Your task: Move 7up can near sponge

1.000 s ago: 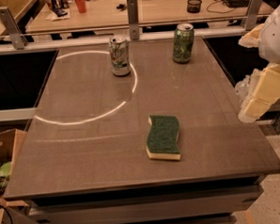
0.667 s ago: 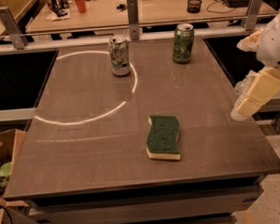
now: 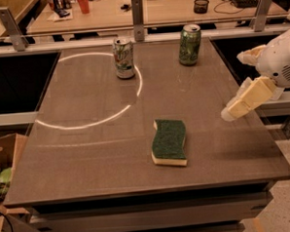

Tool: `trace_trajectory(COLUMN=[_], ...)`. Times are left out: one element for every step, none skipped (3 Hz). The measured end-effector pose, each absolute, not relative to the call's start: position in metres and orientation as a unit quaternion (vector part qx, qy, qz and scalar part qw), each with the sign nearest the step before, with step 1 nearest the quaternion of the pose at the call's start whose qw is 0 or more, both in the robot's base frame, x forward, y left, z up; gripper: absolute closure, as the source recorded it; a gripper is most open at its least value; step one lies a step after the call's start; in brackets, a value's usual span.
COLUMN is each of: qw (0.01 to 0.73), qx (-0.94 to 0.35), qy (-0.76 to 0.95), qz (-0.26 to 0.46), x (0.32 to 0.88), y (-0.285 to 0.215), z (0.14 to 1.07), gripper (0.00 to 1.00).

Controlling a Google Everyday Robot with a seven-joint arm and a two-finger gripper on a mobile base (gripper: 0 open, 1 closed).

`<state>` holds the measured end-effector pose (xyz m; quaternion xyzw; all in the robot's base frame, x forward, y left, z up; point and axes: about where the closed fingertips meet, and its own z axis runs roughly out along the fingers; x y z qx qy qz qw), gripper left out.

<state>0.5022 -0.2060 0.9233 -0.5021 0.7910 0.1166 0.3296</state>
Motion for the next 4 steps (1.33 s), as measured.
trace_trajectory(qw=[0.369,0.408,0.439,0.483], qx=[-0.491,-0.48,-0.454,-0.378], qy=[0.776,0.763,0.764,0.779], qz=[0.142,0.143,0.133,0.127], x=[0.51,0.519,0.528,0.546], y=[-0.197,-0.195,-0.201,-0.215], z=[0.912,0.907,0.902,0.897], gripper=[0.0,0.0,0.0,0.0])
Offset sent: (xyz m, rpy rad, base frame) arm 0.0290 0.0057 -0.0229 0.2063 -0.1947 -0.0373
